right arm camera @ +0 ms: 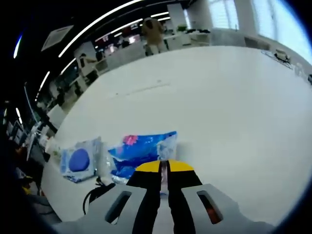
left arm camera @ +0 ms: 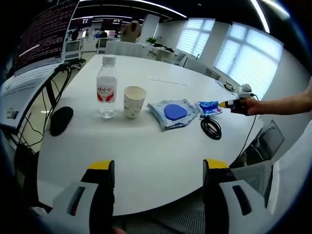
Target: Arrange the tabletop items into an orderly group along one side of the table until the central work area is clear of visible clutter.
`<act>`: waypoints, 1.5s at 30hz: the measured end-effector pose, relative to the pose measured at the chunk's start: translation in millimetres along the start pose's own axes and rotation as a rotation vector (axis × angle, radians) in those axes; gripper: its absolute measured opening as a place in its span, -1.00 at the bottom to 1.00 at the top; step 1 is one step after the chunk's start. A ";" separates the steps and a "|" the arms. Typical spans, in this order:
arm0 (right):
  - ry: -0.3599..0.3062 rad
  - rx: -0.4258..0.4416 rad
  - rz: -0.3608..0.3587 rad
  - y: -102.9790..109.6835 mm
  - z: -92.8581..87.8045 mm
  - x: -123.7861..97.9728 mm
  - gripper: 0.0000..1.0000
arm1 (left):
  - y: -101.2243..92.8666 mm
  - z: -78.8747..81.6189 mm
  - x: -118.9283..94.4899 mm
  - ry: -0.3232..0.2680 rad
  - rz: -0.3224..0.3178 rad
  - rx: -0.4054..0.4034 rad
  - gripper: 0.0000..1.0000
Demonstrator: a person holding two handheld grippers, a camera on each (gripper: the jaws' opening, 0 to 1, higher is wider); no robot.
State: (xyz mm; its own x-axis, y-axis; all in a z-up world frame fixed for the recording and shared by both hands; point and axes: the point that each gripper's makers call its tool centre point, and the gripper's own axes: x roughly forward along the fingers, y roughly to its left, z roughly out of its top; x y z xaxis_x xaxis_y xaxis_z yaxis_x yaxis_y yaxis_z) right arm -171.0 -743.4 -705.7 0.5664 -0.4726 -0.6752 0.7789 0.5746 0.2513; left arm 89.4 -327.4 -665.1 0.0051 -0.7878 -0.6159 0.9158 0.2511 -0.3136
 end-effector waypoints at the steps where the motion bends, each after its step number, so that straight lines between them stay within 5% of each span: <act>1: 0.002 -0.002 0.003 0.7 -0.2 0.1 -0.93 | 0.3 -0.1 0.0 0.000 0.000 -0.002 0.49; 18: 0.018 -0.081 0.049 27.2 -8.0 -4.6 -0.83 | 1.1 0.0 8.9 -0.027 0.018 -0.087 0.40; 31: 0.026 -0.109 0.094 48.8 -21.6 -4.7 -0.79 | -13.1 8.4 24.7 -0.023 -0.021 -0.078 0.40; 45: 0.049 -0.178 0.221 113.9 -33.6 2.7 -0.75 | -16.9 6.4 51.1 -0.012 -0.039 -0.158 0.31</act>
State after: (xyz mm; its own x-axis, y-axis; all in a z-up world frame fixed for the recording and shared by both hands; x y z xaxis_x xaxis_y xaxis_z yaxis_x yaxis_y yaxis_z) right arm -89.8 -656.7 -702.2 0.7005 -0.2924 -0.6511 0.5757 0.7706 0.2734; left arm 76.7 -375.5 -686.7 -0.0238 -0.8052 -0.5925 0.8406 0.3047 -0.4478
